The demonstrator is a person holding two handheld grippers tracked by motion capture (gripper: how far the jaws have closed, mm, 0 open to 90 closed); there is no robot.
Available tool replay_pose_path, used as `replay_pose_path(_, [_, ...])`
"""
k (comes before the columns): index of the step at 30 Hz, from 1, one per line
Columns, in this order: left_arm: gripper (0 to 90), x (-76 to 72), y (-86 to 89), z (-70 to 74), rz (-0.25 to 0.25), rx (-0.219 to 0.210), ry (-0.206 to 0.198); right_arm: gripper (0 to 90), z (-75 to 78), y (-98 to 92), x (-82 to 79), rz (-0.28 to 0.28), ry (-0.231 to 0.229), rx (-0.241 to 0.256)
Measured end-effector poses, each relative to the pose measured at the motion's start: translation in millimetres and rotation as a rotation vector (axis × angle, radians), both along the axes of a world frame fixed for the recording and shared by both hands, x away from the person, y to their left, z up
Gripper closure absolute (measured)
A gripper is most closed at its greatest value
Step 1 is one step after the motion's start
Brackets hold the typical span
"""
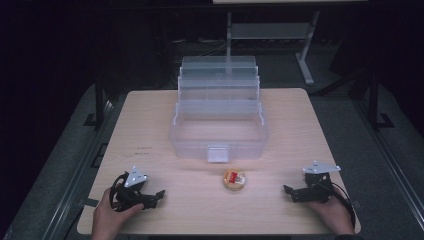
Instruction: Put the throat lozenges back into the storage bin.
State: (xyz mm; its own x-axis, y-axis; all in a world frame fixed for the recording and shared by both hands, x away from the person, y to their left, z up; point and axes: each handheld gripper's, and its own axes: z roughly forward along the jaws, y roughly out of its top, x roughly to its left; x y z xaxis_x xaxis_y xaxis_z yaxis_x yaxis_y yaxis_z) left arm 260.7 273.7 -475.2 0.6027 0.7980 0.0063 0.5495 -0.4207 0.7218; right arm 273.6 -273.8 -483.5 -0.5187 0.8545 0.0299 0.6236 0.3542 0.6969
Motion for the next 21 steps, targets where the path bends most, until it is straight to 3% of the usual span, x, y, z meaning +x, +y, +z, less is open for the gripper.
replay_pose_path(7, [10.6, 0.0, 0.0, 0.0, 0.000, 0.000, 0.000, 0.0, 0.2, 0.2, -0.4, -0.002, 0.002, 0.000])
replay_pose_path(21, [10.7, 0.0, 0.0, 0.0, 0.000, 0.000, 0.000, 0.0, 10.2, 2.4, 1.6, 0.021, 0.072, -0.034])
